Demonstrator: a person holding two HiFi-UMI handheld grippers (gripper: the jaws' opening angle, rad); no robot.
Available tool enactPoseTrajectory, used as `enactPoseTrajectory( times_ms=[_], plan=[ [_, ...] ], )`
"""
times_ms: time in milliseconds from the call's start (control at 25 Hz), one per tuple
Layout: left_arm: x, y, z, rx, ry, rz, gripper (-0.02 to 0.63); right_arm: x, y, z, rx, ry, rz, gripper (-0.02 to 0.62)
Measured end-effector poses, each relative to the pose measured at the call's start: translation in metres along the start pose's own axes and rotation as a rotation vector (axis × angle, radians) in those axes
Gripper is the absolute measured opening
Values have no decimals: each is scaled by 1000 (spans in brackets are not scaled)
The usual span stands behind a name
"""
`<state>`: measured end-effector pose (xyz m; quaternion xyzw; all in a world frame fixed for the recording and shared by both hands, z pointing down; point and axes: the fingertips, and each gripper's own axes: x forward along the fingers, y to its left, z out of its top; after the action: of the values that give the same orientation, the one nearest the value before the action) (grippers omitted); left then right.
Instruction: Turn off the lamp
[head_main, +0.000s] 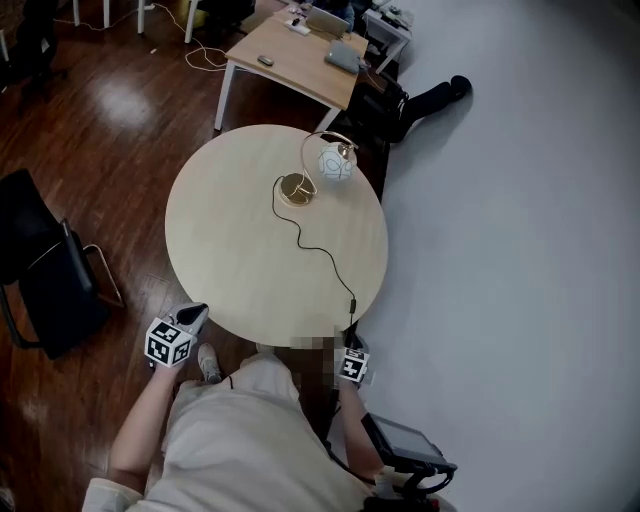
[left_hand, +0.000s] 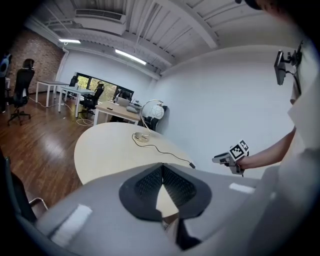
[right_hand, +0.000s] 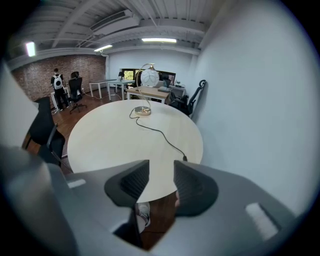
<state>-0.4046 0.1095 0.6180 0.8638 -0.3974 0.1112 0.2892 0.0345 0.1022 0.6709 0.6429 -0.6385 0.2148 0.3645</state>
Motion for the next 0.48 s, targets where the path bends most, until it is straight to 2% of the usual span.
enactPoseTrajectory(
  times_ms=[120, 240, 360, 480],
  plan=[
    [-12, -1, -3, -9, -24, 5, -17, -3, 9, -4, 1, 2, 20, 150],
    [-21, -6, -13, -2, -35, 2, -17, -12, 19, -8, 48, -9, 64, 150],
    [-22, -4, -17, 15, -46, 8, -17, -21, 22, -2, 94, -38, 84, 150],
    [-20, -11, -15, 12, -54, 4, -17, -24, 22, 6, 94, -46, 94, 150]
  ],
)
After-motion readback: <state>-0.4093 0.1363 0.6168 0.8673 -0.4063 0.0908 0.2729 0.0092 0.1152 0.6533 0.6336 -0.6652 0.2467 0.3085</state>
